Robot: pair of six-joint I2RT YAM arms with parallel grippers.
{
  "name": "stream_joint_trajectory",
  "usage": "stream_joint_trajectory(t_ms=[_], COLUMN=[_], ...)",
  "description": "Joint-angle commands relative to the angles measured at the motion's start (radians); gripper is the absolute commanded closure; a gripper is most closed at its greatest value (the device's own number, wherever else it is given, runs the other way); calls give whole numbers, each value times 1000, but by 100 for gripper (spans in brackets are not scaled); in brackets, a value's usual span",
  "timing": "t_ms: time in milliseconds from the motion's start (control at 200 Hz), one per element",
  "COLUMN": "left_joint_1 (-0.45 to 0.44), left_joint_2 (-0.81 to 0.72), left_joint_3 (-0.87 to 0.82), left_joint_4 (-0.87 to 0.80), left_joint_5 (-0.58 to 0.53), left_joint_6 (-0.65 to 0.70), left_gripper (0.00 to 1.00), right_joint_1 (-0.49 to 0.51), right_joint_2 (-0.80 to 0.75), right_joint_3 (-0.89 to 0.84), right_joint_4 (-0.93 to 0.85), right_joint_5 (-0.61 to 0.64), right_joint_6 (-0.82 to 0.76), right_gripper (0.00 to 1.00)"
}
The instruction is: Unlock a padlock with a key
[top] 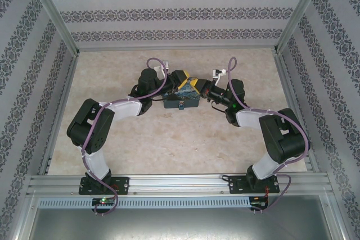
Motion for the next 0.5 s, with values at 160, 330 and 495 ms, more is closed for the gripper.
stream_joint_trajectory(t_ms=[160,330,495], left_joint_1=[-21,-28,-29], left_joint_2=[25,29,32], left_joint_3=[43,42,39], left_joint_4=[48,52,50], left_joint_5=[19,17,14], left_joint_6=[-5,-5,-5], left_gripper=[63,68,72], right_joint_1=[17,19,18], right_joint_2=[1,5,6], right_joint_3=[7,7,7], right_joint_4=[34,36,37], right_joint_5=[-10,-9,-7], right_joint_6=[-8,-8,-7], right_gripper=[100,100,100])
